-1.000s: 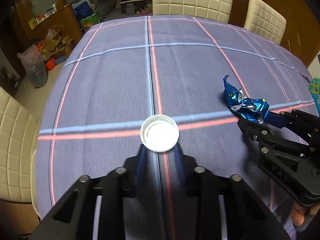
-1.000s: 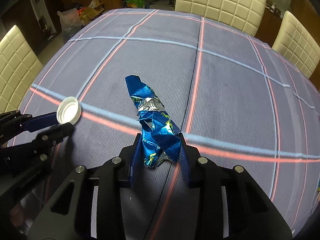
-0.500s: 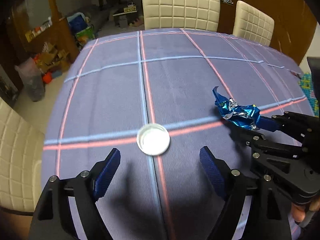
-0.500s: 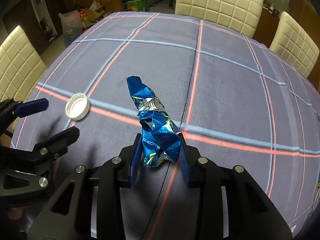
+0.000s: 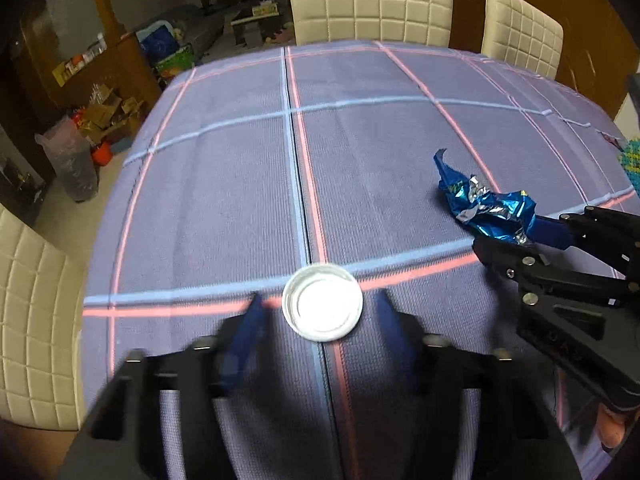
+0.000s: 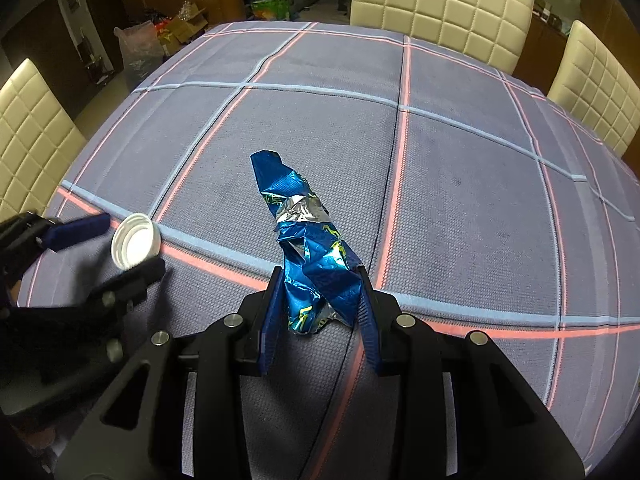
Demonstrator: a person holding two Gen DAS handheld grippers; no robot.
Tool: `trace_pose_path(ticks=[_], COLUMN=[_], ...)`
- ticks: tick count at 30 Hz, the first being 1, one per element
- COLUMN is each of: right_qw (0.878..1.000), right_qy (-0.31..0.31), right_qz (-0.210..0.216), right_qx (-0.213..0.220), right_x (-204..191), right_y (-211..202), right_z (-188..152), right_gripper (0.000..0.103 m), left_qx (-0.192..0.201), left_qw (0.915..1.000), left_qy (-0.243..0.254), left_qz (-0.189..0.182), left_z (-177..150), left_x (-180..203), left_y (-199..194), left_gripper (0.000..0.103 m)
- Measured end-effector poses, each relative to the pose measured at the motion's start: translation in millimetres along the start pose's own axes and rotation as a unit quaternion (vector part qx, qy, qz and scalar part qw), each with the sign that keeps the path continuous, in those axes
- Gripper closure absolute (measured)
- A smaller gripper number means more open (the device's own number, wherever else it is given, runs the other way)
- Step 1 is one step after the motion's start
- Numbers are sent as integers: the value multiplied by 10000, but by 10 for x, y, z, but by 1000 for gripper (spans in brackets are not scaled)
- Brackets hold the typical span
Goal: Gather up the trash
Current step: 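Grasp the blue foil wrapper with the right tool while the left tool grasps the white cap, then carry the white cap and blue foil over the clear bin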
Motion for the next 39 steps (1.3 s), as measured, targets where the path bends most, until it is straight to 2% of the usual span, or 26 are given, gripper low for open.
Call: trace_pose_path(ticks=[10,19,30,39], right_qw=[10000,9999,9982,9937], right_qy=[-69,-137,-544,-1030], right_qz=[-42,25,180,334], right_qx=[-4,-29,150,289], right_x=[-33,-209,-785,-1456], right_y=[-158,-411,-880,-1169], right_z=[-106,-276,-430,-524], right_gripper=[67,67,67,67], left_qx=[261,307,500,697], left_qw=[9996,9995,9983,9947], left_qy=[71,41,-158,-451], left_qz=[-48,7,265,603], left_z=[-24,-236,-603,-986], left_x=[14,-14,-369,-880], left_y=[-256,-575,-1114,-1575], left_gripper=[64,64,64,64])
Point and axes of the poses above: each gripper's, at about its wrist camera, not at the fingertips, and y roughly the way its jaws point, x to its right, z to its top, the point moved 5 cm from there along y, roughly the way its jaws point, and after that the axes turned 10 degrees about x, right-handed, at the moved point
